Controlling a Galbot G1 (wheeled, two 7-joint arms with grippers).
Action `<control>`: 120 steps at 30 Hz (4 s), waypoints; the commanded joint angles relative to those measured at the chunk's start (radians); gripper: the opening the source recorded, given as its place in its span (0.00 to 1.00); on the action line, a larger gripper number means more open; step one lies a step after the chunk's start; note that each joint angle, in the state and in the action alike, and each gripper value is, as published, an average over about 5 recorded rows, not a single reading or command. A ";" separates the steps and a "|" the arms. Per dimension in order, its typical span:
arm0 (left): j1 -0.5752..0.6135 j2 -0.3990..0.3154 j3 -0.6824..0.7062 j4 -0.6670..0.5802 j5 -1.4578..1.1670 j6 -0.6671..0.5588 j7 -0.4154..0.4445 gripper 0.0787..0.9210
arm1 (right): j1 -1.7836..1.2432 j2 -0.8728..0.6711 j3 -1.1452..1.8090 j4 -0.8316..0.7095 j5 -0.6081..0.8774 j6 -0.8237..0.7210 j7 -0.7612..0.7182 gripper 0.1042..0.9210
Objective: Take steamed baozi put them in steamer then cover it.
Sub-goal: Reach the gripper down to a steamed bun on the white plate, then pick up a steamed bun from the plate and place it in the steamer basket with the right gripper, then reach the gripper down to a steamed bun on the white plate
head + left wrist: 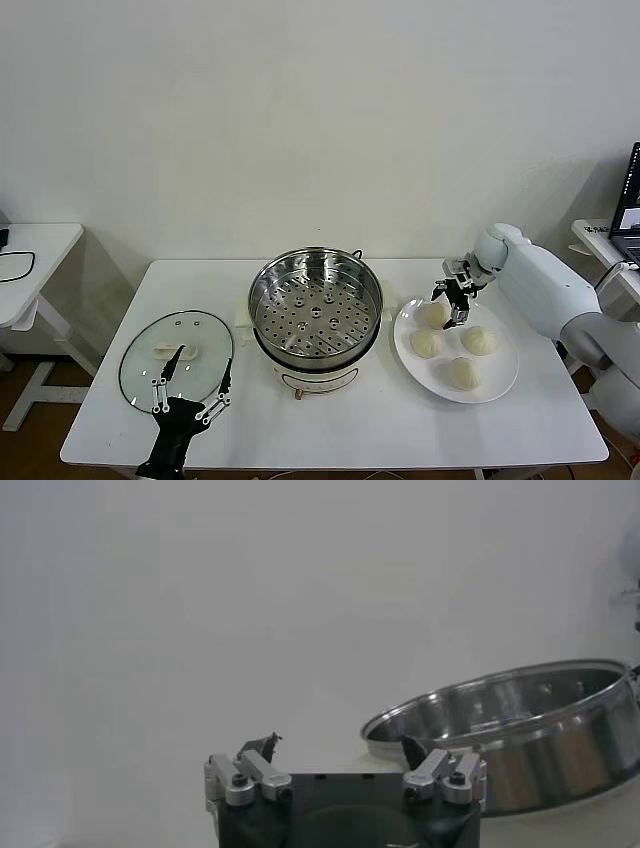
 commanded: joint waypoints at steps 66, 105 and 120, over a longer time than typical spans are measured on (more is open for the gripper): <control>0.005 0.007 -0.017 -0.044 -0.027 -0.028 -0.012 0.88 | 0.265 0.344 -0.303 0.317 -0.232 0.488 0.050 0.60; -0.011 0.016 -0.005 -0.046 -0.022 -0.021 -0.012 0.88 | 0.394 -0.225 -0.684 0.455 0.590 -0.240 -0.020 0.88; -0.010 0.013 -0.009 -0.035 -0.022 -0.025 -0.012 0.88 | 0.221 -0.193 -0.606 0.427 0.498 -0.254 0.062 0.88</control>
